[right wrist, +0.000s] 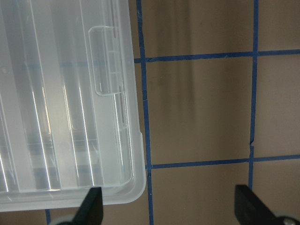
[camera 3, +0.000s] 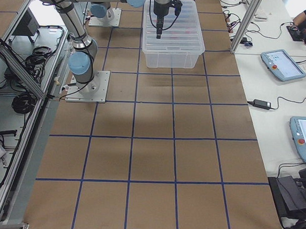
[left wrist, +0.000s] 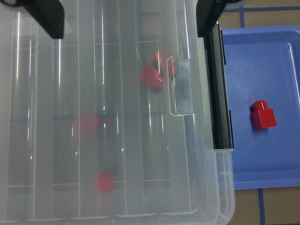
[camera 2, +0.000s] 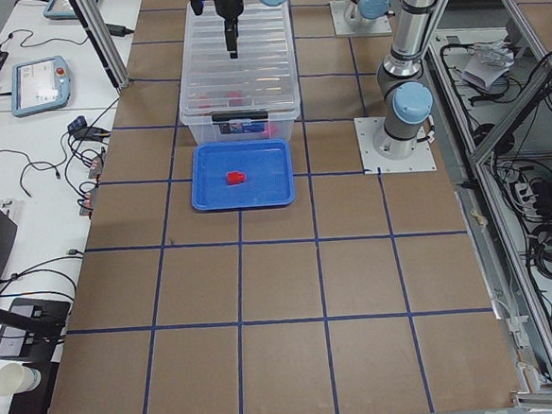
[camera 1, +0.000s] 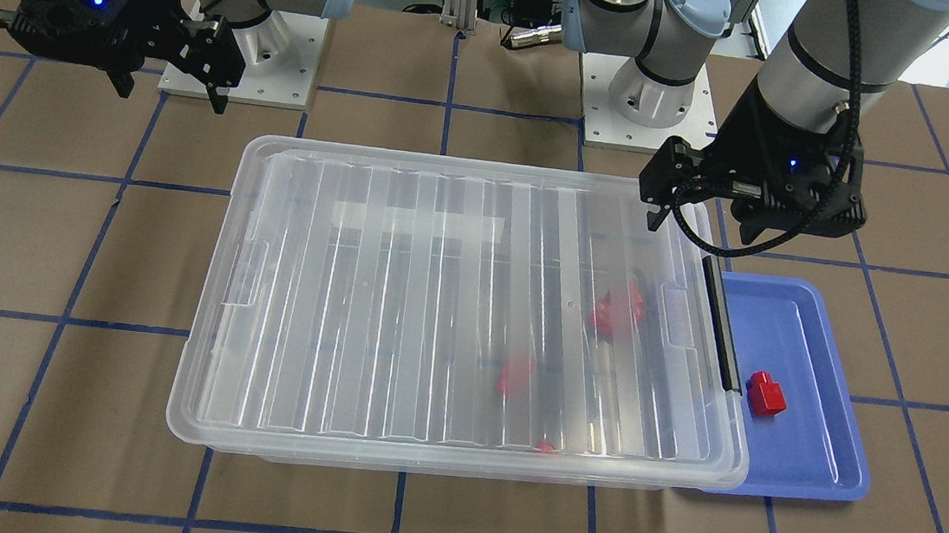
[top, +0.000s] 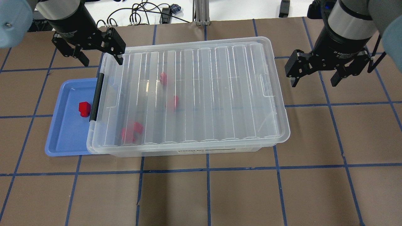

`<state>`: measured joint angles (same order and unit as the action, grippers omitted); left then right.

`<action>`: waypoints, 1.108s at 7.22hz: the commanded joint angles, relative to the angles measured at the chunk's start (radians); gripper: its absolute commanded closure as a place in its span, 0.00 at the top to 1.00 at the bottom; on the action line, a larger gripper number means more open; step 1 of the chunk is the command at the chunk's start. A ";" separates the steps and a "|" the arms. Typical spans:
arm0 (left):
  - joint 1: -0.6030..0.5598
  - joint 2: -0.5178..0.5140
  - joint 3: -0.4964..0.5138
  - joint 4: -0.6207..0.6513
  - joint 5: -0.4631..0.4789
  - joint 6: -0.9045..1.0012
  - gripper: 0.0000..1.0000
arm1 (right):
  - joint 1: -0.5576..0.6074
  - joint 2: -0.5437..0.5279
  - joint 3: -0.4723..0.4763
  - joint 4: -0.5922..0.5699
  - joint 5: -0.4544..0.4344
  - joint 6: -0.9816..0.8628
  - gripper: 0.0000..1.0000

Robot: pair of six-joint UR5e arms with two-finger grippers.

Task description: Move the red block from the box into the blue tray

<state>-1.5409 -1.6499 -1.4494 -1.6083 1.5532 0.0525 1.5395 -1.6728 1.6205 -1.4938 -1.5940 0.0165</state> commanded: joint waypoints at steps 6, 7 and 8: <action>-0.004 0.022 -0.016 -0.015 0.004 0.001 1.00 | -0.002 -0.001 0.001 -0.005 -0.001 -0.001 1.00; -0.004 0.033 -0.014 -0.015 0.002 0.003 1.00 | -0.004 -0.001 0.001 -0.011 0.000 -0.001 1.00; -0.004 0.038 -0.014 -0.016 0.004 0.004 1.00 | -0.006 -0.002 0.001 -0.010 0.000 -0.001 1.00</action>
<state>-1.5447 -1.6180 -1.4638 -1.6233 1.5562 0.0551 1.5355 -1.6743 1.6214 -1.5023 -1.5942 0.0154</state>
